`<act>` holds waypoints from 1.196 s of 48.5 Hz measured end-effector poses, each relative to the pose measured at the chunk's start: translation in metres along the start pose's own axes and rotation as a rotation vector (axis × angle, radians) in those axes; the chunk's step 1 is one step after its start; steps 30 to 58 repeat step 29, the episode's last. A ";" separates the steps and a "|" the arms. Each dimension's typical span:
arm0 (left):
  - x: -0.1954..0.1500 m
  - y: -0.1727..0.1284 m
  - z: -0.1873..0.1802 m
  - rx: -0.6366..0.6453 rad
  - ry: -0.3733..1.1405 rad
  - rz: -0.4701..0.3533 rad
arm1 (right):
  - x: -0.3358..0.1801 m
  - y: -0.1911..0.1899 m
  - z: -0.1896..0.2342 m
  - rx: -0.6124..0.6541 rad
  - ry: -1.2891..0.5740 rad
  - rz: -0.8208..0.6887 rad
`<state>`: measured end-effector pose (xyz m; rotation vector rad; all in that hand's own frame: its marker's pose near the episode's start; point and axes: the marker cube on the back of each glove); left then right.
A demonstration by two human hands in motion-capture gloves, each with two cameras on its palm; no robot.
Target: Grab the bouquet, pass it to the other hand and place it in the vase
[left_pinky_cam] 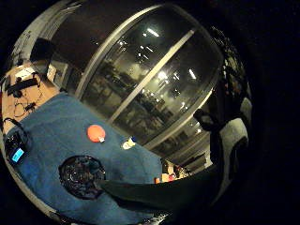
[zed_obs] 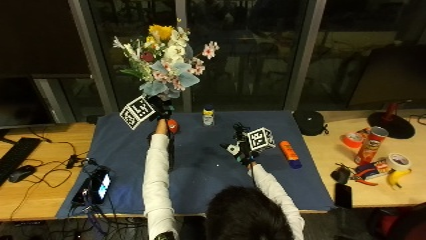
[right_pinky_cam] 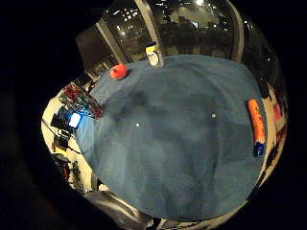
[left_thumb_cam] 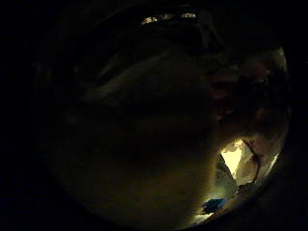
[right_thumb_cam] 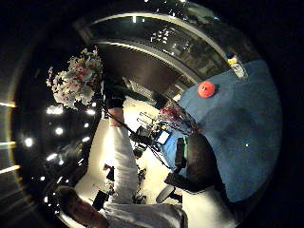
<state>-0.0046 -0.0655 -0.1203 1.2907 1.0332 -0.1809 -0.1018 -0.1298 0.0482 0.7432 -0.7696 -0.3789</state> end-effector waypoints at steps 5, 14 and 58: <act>-0.019 -0.001 0.002 -0.036 0.005 -0.039 | 0.019 0.002 -0.001 -0.022 0.129 0.156; -0.111 0.067 -0.022 -0.742 -0.105 -0.184 | 0.022 0.017 -0.006 -0.079 0.100 0.160; -0.249 0.170 -0.127 -0.893 -0.139 -0.349 | 0.065 0.054 -0.023 -0.082 0.331 0.274</act>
